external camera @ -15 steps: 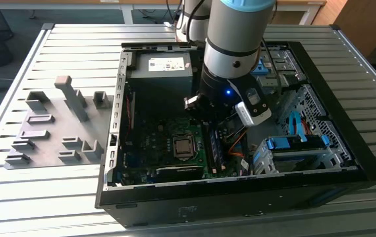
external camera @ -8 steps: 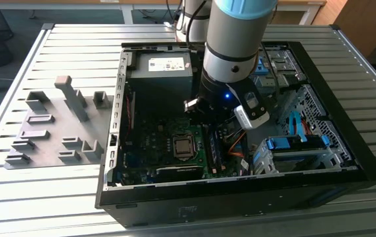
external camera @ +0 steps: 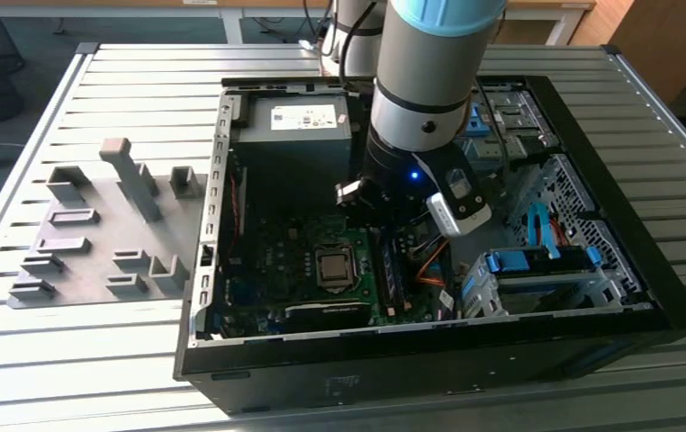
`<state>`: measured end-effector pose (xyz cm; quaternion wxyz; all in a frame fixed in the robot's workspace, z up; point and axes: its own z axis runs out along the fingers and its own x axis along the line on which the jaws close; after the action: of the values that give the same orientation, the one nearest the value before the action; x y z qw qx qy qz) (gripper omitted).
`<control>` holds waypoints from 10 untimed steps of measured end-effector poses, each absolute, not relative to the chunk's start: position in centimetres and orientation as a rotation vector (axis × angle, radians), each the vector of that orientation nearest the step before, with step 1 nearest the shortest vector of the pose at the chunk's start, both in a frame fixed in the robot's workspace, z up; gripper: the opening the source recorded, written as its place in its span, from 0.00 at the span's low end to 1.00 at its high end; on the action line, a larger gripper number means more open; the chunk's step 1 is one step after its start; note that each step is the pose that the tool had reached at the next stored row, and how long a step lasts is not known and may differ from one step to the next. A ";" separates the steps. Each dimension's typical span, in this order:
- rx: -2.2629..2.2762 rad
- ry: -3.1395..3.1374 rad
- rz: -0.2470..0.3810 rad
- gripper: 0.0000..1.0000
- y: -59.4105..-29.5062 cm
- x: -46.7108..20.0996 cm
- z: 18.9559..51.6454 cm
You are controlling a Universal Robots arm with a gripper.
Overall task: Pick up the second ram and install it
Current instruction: 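Insert the second ram into the second slot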
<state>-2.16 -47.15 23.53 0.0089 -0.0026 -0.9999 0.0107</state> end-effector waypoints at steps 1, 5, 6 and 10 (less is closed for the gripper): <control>-0.008 -3.124 0.033 0.14 -47.2 -2.2 23.5; -0.010 -3.124 0.033 0.14 -47.2 -2.2 23.1; -0.010 -3.124 0.033 0.14 -47.3 -2.2 23.0; -0.028 -3.123 0.033 0.14 -47.3 -2.2 22.6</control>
<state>-2.15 -47.28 22.59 0.0090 -0.0089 -0.9999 0.0106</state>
